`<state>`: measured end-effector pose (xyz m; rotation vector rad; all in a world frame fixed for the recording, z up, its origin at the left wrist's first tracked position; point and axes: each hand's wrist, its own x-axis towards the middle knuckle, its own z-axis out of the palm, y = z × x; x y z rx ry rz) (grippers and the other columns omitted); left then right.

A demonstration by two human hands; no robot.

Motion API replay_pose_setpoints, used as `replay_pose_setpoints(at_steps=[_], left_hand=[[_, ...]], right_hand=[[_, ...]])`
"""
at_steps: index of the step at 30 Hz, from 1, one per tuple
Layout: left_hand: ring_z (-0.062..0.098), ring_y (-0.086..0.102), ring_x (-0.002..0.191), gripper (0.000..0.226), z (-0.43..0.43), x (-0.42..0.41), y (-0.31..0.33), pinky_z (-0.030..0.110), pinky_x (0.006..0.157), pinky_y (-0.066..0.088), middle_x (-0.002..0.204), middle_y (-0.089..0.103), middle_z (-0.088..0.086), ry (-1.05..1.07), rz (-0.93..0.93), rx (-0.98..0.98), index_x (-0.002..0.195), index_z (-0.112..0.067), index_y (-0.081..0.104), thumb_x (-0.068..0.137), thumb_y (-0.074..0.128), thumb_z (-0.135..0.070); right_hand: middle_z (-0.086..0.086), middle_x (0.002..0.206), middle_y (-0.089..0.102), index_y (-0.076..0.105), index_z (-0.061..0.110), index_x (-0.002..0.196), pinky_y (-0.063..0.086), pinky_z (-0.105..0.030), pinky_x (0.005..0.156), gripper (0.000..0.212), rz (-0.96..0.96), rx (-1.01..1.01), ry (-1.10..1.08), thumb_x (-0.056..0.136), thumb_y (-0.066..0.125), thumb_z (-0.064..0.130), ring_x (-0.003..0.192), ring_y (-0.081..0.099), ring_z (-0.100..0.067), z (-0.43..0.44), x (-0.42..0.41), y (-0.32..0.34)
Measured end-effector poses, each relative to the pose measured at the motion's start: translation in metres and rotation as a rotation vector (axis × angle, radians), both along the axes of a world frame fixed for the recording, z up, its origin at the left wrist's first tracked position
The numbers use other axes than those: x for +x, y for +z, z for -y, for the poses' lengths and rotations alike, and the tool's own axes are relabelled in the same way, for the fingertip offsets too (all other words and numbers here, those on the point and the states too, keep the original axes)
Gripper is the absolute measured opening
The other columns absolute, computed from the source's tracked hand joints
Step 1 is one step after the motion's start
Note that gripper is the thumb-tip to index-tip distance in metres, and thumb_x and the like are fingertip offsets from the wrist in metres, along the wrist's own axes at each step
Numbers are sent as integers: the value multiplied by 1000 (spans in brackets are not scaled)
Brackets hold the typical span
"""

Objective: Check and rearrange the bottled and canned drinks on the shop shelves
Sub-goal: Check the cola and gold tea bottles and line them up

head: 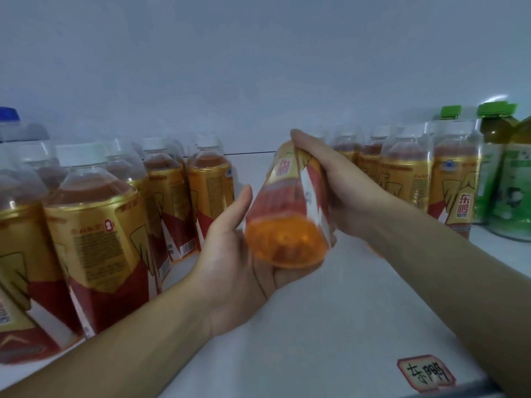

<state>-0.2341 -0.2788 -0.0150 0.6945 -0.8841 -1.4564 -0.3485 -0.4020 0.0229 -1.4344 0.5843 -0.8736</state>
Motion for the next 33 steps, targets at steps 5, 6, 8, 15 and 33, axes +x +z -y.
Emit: replay_pose_setpoints(at_steps=[5, 6, 8, 15, 33], left_hand=[[26, 75, 96, 77, -1, 5, 7, 30, 70, 62, 121, 68, 25, -93, -131, -34, 117, 5, 70, 94, 36, -61], [26, 75, 93, 77, -1, 4, 7, 30, 68, 62, 119, 69, 25, -85, -131, -40, 116, 6, 69, 93, 37, -60], [26, 76, 90, 76, -1, 2, 6, 30, 66, 62, 115, 70, 24, -78, -107, -45, 112, 6, 71, 93, 38, -59], [27, 73, 99, 78, 1, 0, 0, 42, 86, 57, 109, 76, 10, 122, 395, -62, 106, -20, 79, 76, 42, -82], [4, 67, 106, 72, 16, 18, -15, 31, 82, 61, 114, 70, -12, 520, 722, -448, 125, -34, 56, 78, 68, 20]], right_hand=[[-4, 113, 58, 74, 14, 92, 26, -29, 100, 46, 210, 306, 129, 92, 61, 59, 105, 43, -24, 7, -1, -5], [-6, 111, 53, 73, 16, 87, 24, -30, 96, 43, 222, 337, 125, 92, 62, 57, 105, 38, -23, 8, -2, -5], [-4, 108, 62, 75, 16, 89, 28, -29, 96, 45, 218, 345, 115, 90, 63, 59, 106, 43, -21, 7, -2, -5], [-7, 92, 76, 70, 14, 111, 55, -50, 98, 42, 182, 46, -15, 87, 72, 48, 85, 73, -25, -6, -4, 6], [8, 127, 63, 49, 23, 132, 52, -27, 96, 74, 154, -1330, -120, 69, 82, 45, 117, 64, -10, -22, -2, -10]])
